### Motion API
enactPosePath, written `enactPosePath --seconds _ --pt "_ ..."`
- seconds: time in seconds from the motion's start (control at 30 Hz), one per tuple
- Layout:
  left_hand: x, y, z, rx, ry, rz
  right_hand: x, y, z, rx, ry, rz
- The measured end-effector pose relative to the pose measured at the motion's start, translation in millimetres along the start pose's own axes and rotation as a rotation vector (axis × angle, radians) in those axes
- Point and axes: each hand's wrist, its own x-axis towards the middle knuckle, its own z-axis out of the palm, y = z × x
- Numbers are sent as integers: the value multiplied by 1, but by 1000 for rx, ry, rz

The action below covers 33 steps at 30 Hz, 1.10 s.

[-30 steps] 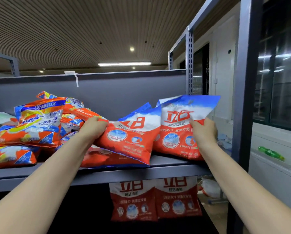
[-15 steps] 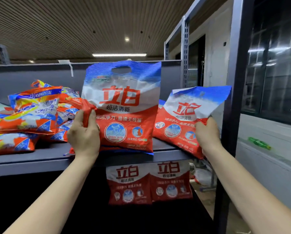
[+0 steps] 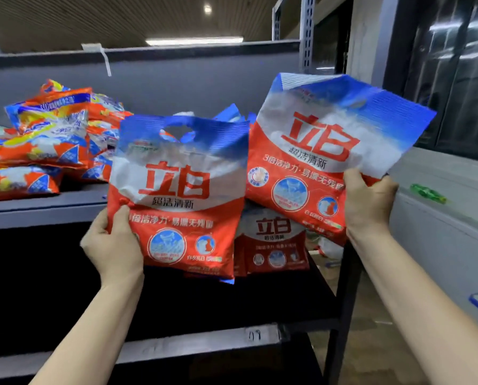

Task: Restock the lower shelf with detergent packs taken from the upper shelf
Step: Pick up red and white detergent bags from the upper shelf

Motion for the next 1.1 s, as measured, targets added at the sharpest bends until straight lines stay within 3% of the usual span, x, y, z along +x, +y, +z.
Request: enactPosePath --seconds 0.07,0.3,0.4,0.6,0.93,1.1 --pt "-12 -14 -14 -64 7 -116 -3 9 -14 -1 -56 76" --pt "-46 -58 -51 -46 121 -441 -42 67 -42 -426 -216 124" --pt "-49 -75 -60 -56 253 -582 -55 85 -51 -479 -223 178" --pt "-58 -99 -69 -17 279 -757 -58 118 -55 -538 -249 383" --pt "-55 -151 -42 5 66 -780 -52 192 -36 -415 -136 636" --pt "-45 -186 -21 -168 -22 -978 -41 225 -26 -372 -127 692"
